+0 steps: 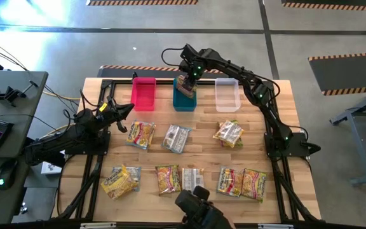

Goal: Sort Maruchan noodles
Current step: Put the top left green noodle pack into the blue bin, then put the top left blue noodle pack into the red bin, then put the top blue noodle pack into the red bin

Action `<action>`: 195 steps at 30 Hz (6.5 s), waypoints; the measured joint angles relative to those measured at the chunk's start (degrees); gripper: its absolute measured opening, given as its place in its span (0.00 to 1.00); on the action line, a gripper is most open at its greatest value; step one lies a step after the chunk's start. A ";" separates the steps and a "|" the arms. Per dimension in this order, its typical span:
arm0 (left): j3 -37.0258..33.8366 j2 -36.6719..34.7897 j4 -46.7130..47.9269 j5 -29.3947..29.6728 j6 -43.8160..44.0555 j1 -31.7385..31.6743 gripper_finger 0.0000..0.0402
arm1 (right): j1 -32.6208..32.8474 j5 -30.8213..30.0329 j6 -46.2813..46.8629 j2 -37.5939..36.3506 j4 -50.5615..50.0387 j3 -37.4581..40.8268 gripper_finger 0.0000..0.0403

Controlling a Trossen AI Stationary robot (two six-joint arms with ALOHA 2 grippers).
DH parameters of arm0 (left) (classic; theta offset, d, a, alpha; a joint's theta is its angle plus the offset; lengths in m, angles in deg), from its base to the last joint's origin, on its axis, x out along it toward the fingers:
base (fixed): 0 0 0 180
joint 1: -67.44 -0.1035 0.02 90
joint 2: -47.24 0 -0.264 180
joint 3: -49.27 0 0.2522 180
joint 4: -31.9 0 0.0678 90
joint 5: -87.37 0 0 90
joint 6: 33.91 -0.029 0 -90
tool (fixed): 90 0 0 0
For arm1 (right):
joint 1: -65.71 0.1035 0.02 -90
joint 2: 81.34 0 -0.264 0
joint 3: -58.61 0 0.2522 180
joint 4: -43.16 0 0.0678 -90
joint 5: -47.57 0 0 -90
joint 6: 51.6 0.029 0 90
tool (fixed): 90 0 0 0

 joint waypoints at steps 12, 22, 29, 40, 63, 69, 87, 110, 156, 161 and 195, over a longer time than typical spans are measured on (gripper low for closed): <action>0.00 1.15 0.02 -0.72 1.54 -0.02 0.00 | -0.01 -3.47 -5.12 -6.02 -2.56 -0.56 0.41; 0.00 9.57 0.15 -5.00 3.25 -0.02 0.00 | 4.27 -2.58 -4.25 -16.18 21.47 21.55 0.04; 0.00 13.67 -0.02 -11.67 9.28 0.00 0.00 | 9.89 -3.51 4.46 -32.45 57.81 56.19 0.01; 12.54 20.10 28.89 -10.60 23.27 0.03 0.15 | 19.12 -8.40 11.01 -49.11 86.40 86.14 0.00; 20.36 42.98 50.25 -9.94 46.58 1.29 0.53 | 19.86 -6.48 5.85 -50.47 87.36 91.95 0.00; 20.22 43.10 47.63 -11.69 44.20 1.29 0.41 | 19.86 -6.48 5.85 -50.47 87.33 91.95 0.00; 20.02 42.97 26.90 -13.55 25.55 1.29 0.00 | 18.87 7.13 19.08 -49.67 83.16 87.43 0.21; 20.11 42.93 -0.50 -18.66 10.30 3.50 0.00 | 18.28 29.83 31.53 -21.19 99.27 66.32 0.67; 19.58 55.57 19.40 -14.98 38.96 0.57 0.44 | 18.94 32.97 23.19 -21.99 89.71 62.47 0.63; 19.58 61.88 14.66 -12.89 37.76 0.40 0.45 | 18.93 32.97 22.10 -21.99 88.78 62.47 0.63; 23.86 64.18 10.78 -9.23 8.04 7.11 0.26 | 19.24 21.89 9.42 -28.44 69.69 62.49 0.47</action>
